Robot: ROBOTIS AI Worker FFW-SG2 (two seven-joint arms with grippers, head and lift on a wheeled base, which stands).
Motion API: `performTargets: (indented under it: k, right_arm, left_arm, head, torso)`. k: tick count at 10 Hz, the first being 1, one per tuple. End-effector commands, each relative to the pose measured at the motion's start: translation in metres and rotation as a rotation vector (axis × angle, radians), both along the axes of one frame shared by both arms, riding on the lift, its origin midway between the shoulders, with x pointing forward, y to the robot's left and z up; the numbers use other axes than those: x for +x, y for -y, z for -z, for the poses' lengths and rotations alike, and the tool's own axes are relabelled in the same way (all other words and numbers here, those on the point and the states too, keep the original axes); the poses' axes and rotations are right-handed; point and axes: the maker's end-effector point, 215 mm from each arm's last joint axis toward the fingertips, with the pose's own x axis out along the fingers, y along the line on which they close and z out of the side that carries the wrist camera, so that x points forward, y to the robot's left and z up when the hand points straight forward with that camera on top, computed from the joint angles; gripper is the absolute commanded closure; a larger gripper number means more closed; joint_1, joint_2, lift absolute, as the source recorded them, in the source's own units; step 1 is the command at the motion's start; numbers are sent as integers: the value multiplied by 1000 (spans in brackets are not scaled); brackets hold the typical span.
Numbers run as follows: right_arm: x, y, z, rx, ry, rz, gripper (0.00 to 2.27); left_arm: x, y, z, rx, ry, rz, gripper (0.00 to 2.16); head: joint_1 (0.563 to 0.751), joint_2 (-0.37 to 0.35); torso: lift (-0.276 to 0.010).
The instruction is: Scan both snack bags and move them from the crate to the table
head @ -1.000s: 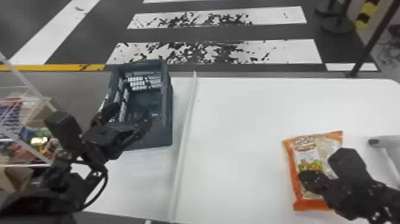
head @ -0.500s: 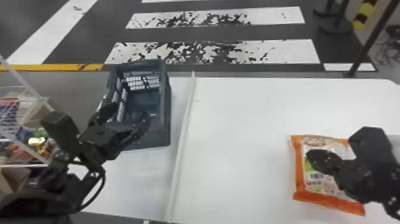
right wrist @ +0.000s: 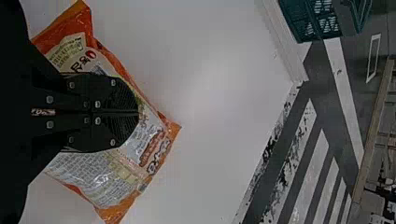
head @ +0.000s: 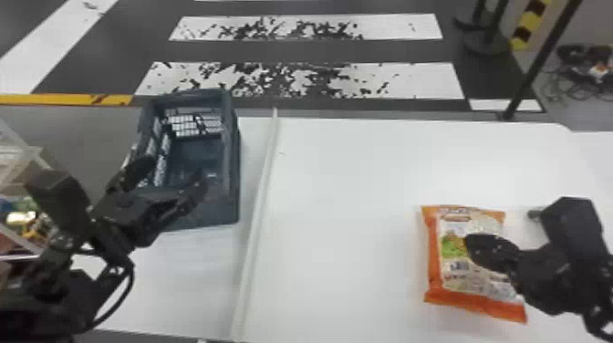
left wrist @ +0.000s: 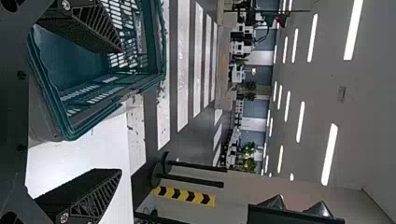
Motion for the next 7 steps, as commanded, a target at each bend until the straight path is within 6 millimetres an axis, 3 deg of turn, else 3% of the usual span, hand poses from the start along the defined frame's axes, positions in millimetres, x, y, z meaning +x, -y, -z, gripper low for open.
performTargets:
  k: [1, 3, 4, 5, 6, 7]
  right_arm:
    - [3, 18, -5, -13, 22, 39, 1956]
    - [10, 68, -20, 12, 58, 157, 1932]
    - [10, 94, -22, 5, 64, 215, 1706]
    - [7, 120, -18, -7, 56, 265, 1207]
    - [3, 142, -12, -13, 45, 305, 488]
    - [1, 157, -6, -18, 33, 334, 154]
  left_arm:
    - [0, 0, -1, -2, 1, -1, 83]
    - [-2, -2, 2, -4, -4, -5, 83]
    - [-2, -2, 2, -4, -3, -5, 83]
    - [-2, -1, 2, -7, -2, -4, 83]
    - [-1, -2, 2, -6, -2, -5, 83]
    - [-2, -2, 3, -8, -4, -7, 83]
  head:
    - [695, 72]
    - [695, 34]
    - [695, 19]
    - [695, -19]
    - [695, -61]
    - [695, -97]
  torso:
    - [-88]
    - [-88]
    - [-88]
    - [-88]
    - [-88]
    - [-88]
